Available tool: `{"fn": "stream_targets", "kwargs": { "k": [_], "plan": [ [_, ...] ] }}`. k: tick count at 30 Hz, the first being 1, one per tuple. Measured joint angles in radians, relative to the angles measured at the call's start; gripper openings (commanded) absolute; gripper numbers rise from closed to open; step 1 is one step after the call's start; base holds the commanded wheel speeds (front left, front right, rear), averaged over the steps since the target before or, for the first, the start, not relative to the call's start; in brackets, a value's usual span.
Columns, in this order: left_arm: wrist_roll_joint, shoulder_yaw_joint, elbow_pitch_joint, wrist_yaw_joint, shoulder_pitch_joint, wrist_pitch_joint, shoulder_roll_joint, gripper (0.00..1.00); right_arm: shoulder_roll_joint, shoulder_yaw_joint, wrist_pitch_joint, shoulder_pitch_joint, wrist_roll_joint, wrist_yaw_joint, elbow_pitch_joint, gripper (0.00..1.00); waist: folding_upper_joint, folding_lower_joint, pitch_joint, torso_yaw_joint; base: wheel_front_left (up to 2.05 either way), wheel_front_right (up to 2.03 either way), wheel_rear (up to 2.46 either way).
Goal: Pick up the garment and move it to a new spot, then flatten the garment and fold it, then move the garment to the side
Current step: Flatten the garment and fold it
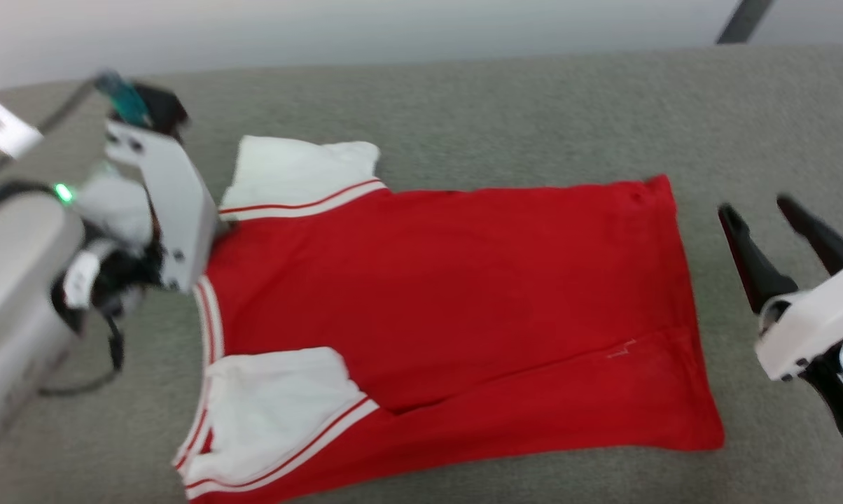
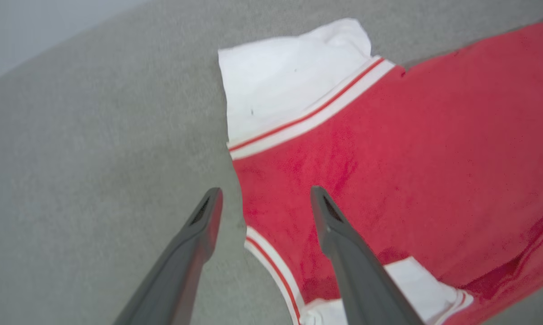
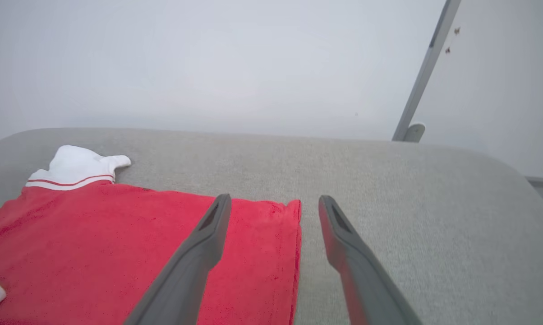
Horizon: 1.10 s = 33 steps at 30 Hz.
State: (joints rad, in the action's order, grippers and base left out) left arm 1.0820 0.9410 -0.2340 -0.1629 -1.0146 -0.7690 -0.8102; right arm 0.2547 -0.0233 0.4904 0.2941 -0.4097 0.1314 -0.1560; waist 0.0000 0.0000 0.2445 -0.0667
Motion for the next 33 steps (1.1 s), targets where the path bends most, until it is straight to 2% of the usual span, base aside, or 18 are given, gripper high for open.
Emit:
{"fn": "stream_targets", "kwargs": {
  "k": [6,11,13,16,25,33],
  "plan": [
    [-0.068,-0.013,-0.207,0.086,-0.114,0.099,0.045,1.00,-0.022,0.053,-0.224,0.064,0.065,0.000,0.016,1.00,0.0000,0.0000,0.047,-0.060,0.00,0.00,0.00],
    [-0.088,-0.029,-0.359,0.141,-0.190,0.160,0.080,1.00,-0.045,0.090,-0.331,0.091,0.073,0.000,0.046,1.00,0.0000,0.0000,0.095,-0.107,0.00,0.00,0.00],
    [-0.099,-0.023,-0.410,0.174,-0.217,0.165,0.090,1.00,-0.048,0.101,-0.347,0.093,0.076,0.000,0.064,1.00,0.0000,-0.0001,0.114,-0.125,0.00,0.00,0.00],
    [-0.108,-0.023,-0.481,0.199,-0.263,0.180,0.107,1.00,-0.053,0.112,-0.359,0.109,0.074,0.000,0.085,1.00,0.0000,0.0000,0.142,-0.147,0.00,0.00,0.00],
    [-0.110,0.002,-0.681,0.235,-0.320,0.100,0.159,1.00,-0.051,0.127,-0.372,0.132,0.059,0.000,0.116,1.00,0.0000,0.0000,0.209,-0.196,0.00,0.00,0.00],
    [-0.070,0.007,-0.750,0.257,-0.342,0.002,0.194,1.00,-0.049,0.122,-0.363,0.139,0.059,0.000,0.107,1.00,0.0000,0.0000,0.221,-0.202,0.00,0.00,0.00]
  ]
}}
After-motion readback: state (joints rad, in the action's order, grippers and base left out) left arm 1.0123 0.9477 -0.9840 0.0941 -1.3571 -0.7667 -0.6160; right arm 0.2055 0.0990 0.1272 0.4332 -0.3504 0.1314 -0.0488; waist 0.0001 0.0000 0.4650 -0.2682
